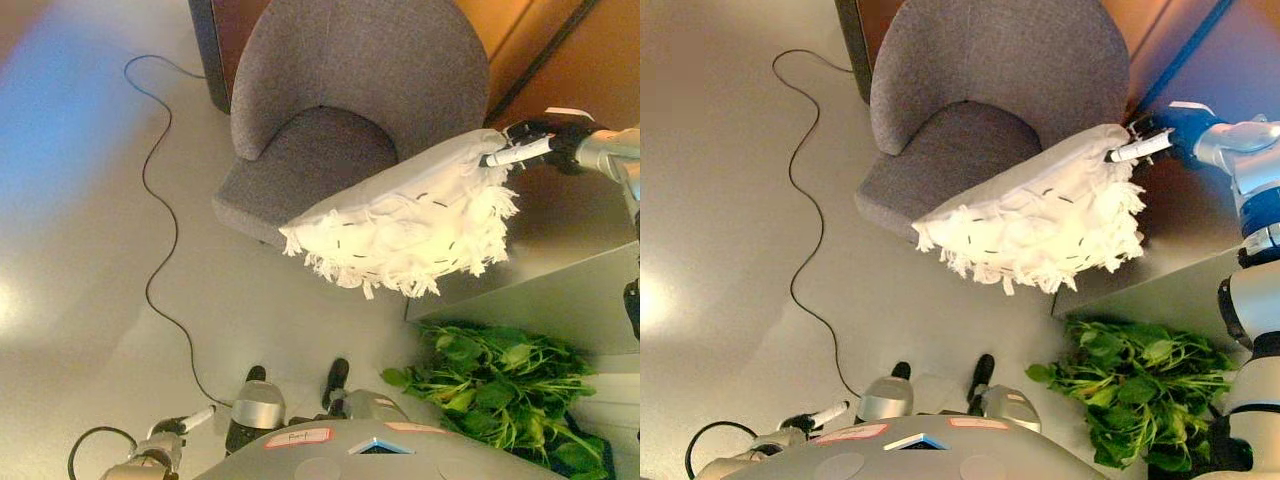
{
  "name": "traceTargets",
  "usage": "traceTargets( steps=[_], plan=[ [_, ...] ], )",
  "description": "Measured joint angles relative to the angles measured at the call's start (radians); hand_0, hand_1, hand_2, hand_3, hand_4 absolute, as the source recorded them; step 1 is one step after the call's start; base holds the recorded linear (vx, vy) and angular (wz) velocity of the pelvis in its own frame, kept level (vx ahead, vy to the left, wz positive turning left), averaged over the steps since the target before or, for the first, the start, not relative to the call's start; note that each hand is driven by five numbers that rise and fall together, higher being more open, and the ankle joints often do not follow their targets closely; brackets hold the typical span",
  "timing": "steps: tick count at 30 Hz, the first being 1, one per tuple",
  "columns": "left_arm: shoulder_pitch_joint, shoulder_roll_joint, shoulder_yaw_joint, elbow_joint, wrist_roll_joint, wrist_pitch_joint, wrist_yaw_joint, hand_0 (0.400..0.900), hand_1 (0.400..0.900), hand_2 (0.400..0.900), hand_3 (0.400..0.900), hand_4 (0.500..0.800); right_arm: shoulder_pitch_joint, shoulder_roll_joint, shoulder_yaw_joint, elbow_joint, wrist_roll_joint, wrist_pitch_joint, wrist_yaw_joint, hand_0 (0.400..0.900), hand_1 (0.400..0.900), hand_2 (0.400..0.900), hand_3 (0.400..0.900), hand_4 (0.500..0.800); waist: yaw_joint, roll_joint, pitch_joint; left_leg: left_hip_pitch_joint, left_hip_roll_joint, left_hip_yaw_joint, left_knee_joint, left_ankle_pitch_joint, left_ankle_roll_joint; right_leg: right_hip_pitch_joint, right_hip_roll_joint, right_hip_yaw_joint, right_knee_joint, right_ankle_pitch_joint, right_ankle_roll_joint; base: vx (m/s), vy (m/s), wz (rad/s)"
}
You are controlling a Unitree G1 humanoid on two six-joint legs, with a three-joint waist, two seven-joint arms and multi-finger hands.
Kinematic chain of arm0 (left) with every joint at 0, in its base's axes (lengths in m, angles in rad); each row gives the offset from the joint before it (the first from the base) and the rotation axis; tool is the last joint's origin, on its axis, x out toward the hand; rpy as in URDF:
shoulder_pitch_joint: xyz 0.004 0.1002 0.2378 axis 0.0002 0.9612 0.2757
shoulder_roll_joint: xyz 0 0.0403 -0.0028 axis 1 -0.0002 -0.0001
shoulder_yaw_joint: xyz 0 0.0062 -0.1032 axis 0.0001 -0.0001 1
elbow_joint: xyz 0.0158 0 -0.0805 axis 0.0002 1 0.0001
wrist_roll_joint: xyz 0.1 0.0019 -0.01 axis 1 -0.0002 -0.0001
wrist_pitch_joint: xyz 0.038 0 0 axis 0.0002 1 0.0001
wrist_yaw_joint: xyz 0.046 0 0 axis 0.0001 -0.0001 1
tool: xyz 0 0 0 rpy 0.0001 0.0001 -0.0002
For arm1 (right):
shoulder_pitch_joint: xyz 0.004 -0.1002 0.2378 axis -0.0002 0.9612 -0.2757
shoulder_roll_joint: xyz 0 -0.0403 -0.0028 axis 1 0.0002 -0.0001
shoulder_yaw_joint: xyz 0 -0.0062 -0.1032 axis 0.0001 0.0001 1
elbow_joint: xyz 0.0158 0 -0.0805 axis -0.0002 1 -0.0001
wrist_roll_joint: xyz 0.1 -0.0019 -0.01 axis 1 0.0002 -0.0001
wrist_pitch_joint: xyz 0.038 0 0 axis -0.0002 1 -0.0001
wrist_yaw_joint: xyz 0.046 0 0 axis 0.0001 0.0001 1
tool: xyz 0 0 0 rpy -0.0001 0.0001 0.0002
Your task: Pick up the pillow and put it on the sofa.
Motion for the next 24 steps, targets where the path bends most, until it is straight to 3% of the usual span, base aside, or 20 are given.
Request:
traceTargets(
  steps=[6, 14, 15, 16, 24],
  plan=[
    [-0.005, -0.001, 0.0, -0.019, 0.018, -0.047, 0.0, 0.9, 0.9, 0.9, 0.9, 0.8, -0.059, 0.0, 0.011, 0.045, -0.001, 0.044, -0.012, 0.4, 0.4, 0.4, 0.4, 0.5, 0.034, 0.042, -0.005, -0.096, 0.011, -0.024, 0.035, 0.009, -0.017, -0.046, 0.004, -0.046, 0.001, -0.005, -0.008, -0.09, -0.161, 0.31],
    [0.008, 0.011, 0.0, -0.022, 0.004, -0.119, -0.014, 0.9, 0.9, 0.9, 0.9, 0.8, -0.209, 0.0, 0.037, 0.079, 0.032, 0.045, -0.102, 0.4, 0.4, 0.4, 0.4, 0.5, 0.079, 0.142, 0.057, -0.209, 0.031, -0.041, 0.028, 0.068, -0.037, -0.132, 0.006, -0.111, 0.001, 0.012, -0.021, -0.09, -0.067, 0.22],
    [0.013, 0.011, 0.0, -0.021, -0.006, -0.127, -0.016, 0.9, 0.9, 0.9, 0.9, 0.8, -0.22, 0.0, 0.037, 0.083, 0.046, 0.045, -0.108, 0.425, 0.425, 0.425, 0.425, 0.515, 0.082, 0.149, 0.062, -0.213, 0.031, -0.041, 0.028, 0.07, -0.038, -0.132, 0.005, -0.117, 0.0, 0.011, -0.022, 0.03, -0.026, 0.11],
    [0.016, 0.011, 0.0, -0.021, -0.011, -0.129, -0.016, 0.9, 0.9, 0.9, 0.9, 0.8, -0.229, 0.0, 0.037, 0.086, 0.048, 0.045, -0.12, 0.9, 0.9, 0.9, 0.9, 0.8, 0.085, 0.153, 0.065, -0.218, 0.031, -0.041, 0.028, 0.073, -0.038, -0.132, 0.004, -0.126, 0.0, 0.01, -0.024, 0.06, -0.033, 0.1],
    [0.014, 0.011, 0.004, -0.042, -0.011, -0.165, -0.017, 0.9, 0.9, 0.9, 0.9, 0.8, -0.287, -0.004, 0.027, 0.15, 0.043, 0.082, -0.184, 0.9, 0.9, 0.9, 0.9, 0.8, 0.102, 0.152, 0.087, -0.208, 0.036, -0.034, 0.027, 0.076, -0.038, -0.106, 0.005, -0.134, 0.0, 0.002, -0.028, 0.06, -0.024, 0.04]
  ],
)
